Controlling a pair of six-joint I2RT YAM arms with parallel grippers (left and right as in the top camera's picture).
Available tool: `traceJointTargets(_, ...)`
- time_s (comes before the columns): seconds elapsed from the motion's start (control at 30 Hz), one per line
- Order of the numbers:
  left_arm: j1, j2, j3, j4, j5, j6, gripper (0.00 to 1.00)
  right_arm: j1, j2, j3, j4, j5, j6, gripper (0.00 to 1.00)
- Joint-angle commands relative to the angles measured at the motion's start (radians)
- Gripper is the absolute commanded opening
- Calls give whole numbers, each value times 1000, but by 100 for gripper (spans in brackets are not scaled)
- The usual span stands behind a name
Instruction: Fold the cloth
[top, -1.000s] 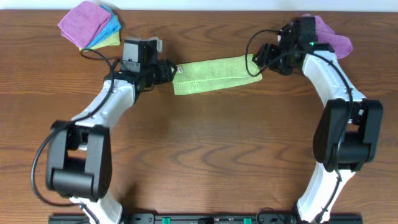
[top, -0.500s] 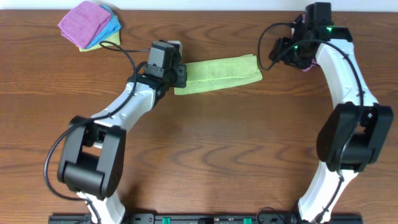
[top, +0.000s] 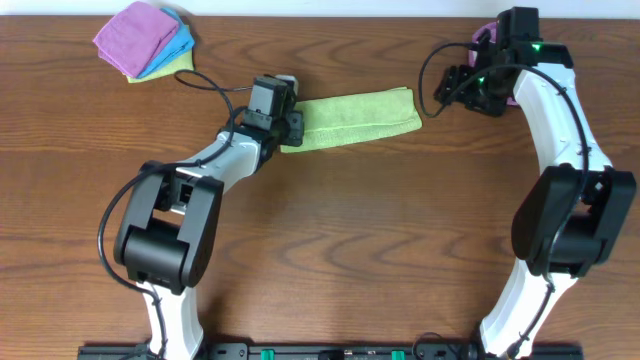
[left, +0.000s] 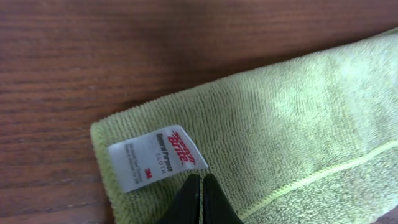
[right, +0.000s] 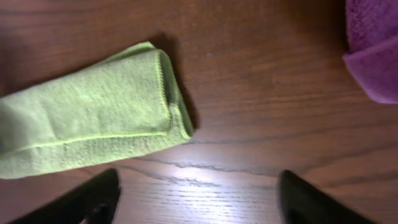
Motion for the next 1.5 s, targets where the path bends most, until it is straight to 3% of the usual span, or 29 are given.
traceJointTargets(0.0,-7,25,16,3,-7,11,6,-4,13,16,6,-82,-53,90)
traceJointTargets(0.5,-12,75,16,-125,0,110,6,-19,42,-30,-11,-182,-112,93)
traceJointTargets(0.83,-13,75,16,-130,1,109,6,-90,58,-236,327,-517,-46,93)
traceJointTargets(1.27,-13,75,16,-136,2,108,6,-54,218,-236,517,-600,76,88)
traceJointTargets(1.47,-13,75,16,-136,2,109,6,-43,270,-236,516,-630,114,87)
